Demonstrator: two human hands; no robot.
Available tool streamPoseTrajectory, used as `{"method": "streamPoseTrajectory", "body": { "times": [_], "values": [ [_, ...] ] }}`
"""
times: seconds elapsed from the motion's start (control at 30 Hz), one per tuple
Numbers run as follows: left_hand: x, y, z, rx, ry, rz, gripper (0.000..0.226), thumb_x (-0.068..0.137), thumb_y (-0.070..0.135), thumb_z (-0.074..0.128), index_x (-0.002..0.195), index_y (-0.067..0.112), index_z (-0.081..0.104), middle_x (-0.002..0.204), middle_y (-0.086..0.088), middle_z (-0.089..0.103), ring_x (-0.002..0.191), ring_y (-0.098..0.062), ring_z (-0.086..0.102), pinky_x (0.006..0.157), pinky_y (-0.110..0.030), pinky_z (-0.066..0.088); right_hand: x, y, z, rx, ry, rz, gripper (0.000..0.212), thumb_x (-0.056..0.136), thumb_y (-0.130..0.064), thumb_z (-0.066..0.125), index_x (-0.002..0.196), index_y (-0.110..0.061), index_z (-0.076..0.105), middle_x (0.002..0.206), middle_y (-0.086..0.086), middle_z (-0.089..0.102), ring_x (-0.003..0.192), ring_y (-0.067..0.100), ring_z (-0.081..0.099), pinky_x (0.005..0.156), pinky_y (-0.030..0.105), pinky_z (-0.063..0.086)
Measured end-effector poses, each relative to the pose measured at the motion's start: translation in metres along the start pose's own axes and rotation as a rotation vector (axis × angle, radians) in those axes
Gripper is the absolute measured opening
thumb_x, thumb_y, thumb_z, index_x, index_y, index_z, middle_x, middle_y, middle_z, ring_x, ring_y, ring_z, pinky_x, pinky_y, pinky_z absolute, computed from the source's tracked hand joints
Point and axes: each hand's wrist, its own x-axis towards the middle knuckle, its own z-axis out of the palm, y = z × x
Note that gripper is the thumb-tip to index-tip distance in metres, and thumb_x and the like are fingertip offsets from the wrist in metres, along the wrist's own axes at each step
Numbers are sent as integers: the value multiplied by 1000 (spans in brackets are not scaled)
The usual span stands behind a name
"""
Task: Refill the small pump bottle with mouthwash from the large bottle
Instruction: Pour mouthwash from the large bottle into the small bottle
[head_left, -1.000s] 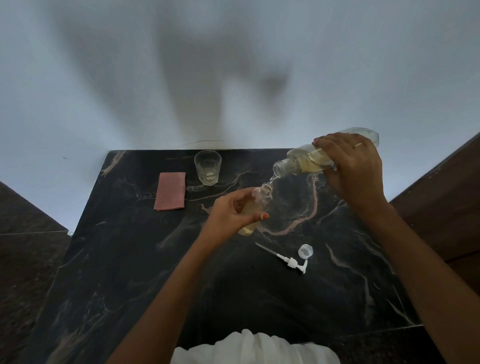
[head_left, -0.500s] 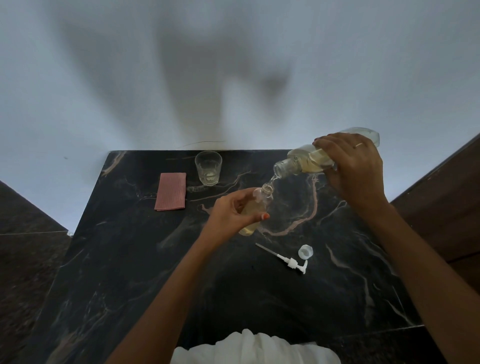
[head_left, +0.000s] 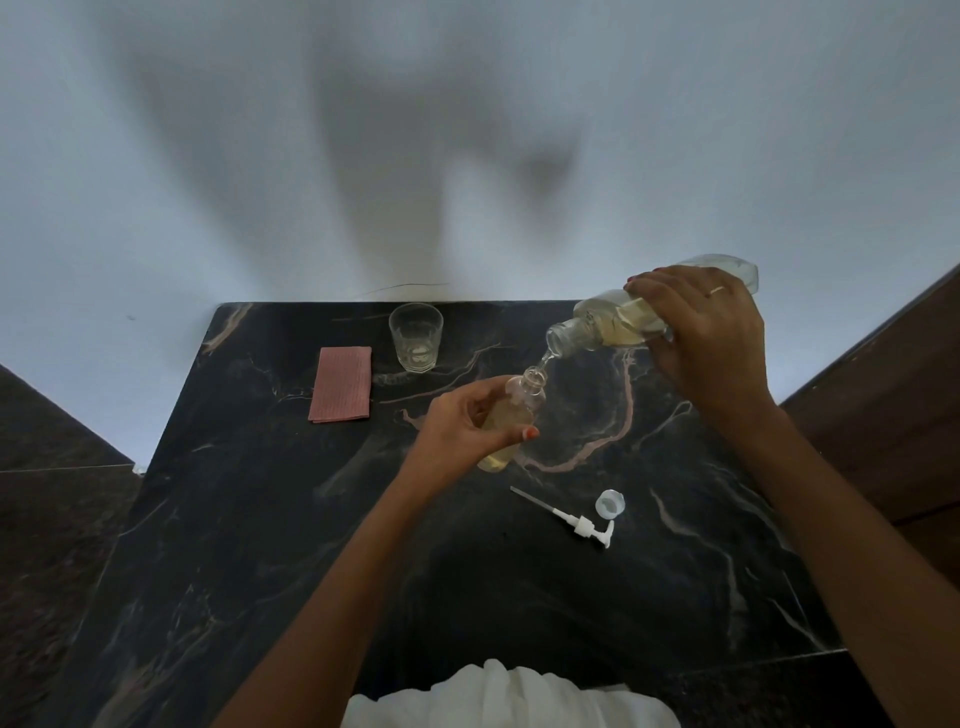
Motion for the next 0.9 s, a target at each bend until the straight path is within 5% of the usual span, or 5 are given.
{"method": "streamPoseTrajectory", "body": {
  "times": [0.23,0.6,0.9],
  "values": [
    [0,0,1,3,15,-6,52,66,13,78,111,29,55,98,11,64,91,6,61,79,-8,48,-1,1,0,-2,6,3,28,75,-16,68,93,5,66,95,22,70,87,40,66,82,53,48],
    [0,0,1,-1,-4,-2,54,67,13,77,117,15,57,105,1,66,97,-4,62,86,-14,49,1,0,-2,-14,-2,2,27,76,-16,66,94,5,66,96,22,70,88,40,66,82,52,47],
    [1,-1,0,4,4,8,54,68,13,77,115,25,55,100,9,64,93,4,62,82,-11,48,1,0,-2,-16,-17,3,28,75,-15,67,95,5,66,97,23,69,89,40,66,84,53,46]
  ]
}}
